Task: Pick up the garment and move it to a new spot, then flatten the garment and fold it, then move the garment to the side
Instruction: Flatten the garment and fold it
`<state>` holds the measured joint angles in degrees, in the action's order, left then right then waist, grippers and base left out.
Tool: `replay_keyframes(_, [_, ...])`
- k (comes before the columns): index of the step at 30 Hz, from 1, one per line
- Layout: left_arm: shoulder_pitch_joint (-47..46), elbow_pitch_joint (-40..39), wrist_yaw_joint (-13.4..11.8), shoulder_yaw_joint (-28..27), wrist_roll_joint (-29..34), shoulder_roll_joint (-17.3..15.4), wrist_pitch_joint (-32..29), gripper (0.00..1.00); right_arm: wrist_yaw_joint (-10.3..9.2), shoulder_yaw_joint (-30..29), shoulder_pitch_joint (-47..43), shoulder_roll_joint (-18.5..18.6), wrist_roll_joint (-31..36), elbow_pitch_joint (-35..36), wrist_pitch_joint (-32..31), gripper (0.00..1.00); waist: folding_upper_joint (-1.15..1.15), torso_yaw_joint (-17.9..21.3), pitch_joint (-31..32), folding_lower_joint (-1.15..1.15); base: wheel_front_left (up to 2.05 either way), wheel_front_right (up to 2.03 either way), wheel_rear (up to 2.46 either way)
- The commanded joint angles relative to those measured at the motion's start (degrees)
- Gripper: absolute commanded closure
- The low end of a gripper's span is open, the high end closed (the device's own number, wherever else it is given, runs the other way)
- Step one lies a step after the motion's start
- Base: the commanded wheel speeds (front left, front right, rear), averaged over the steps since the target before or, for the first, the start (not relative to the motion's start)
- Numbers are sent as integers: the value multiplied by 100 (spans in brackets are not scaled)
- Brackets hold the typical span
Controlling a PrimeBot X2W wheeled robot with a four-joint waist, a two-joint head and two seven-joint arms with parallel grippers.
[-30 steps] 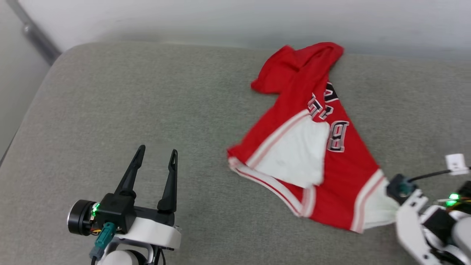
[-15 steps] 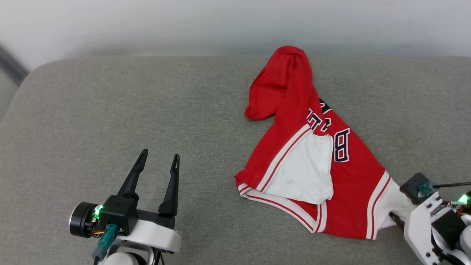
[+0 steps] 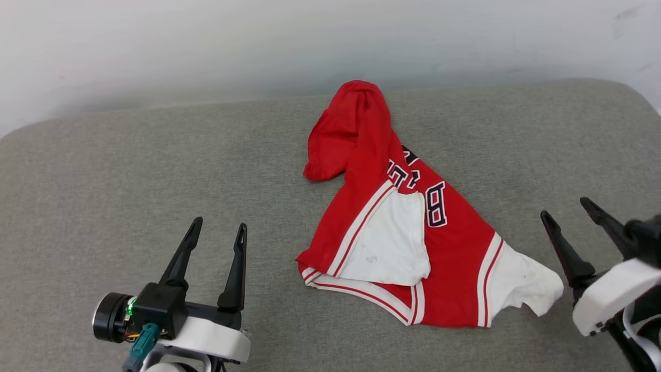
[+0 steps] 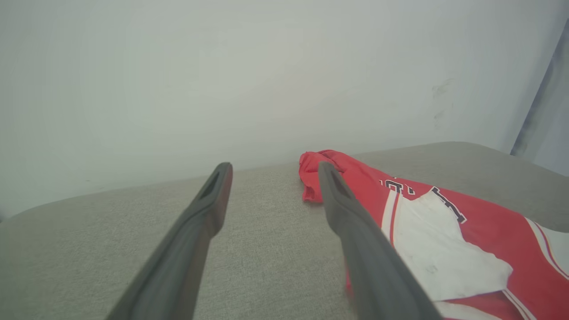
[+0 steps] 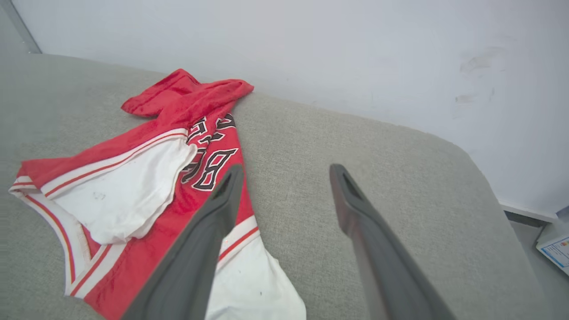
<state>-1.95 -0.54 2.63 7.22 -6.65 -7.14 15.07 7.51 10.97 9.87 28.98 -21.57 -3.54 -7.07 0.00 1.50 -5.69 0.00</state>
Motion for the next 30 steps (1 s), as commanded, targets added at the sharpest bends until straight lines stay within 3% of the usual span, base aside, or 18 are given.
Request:
replay_keyframes(1, [64, -23, 44, 7, -2, 6, 15, 0, -4, -229, -225, -288, 104, 154, 332, 0, 0, 87, 13, 0, 0, 0, 0])
replay_keyframes(9, [-140, 64, 319, 444, -9, -124, -179, 0, -4, -966, -639, -1197, 483, 423, 1263, 0, 0, 262, -69, 0, 0, 0, 0])
replay_keyframes(14, [-640, -46, 451, 1214, -199, -245, -1353, 0, -4, -1027, -690, -1340, 669, 496, 1259, 0, 0, 332, -227, 0, 0, 0, 0])
replay_keyframes(18, [-1276, -115, 478, 1912, -659, -311, -2758, 0, -4, -1043, -658, -1392, 769, 528, 1220, 0, 0, 362, -414, 0, 0, 0, 0])
replay_keyframes(23, [-2123, -89, 480, 2591, -1219, -324, -4047, 0, -4, -984, -555, -1434, 895, 474, 1220, 0, 0, 445, -680, 0, 0, 0, 0])
replay_keyframes(30, [-2843, 203, 480, 3420, -1454, -502, -4731, 0, -4, -960, -462, -1523, 981, 320, 1289, 0, 0, 586, -960, 0, 0, 0, 0])
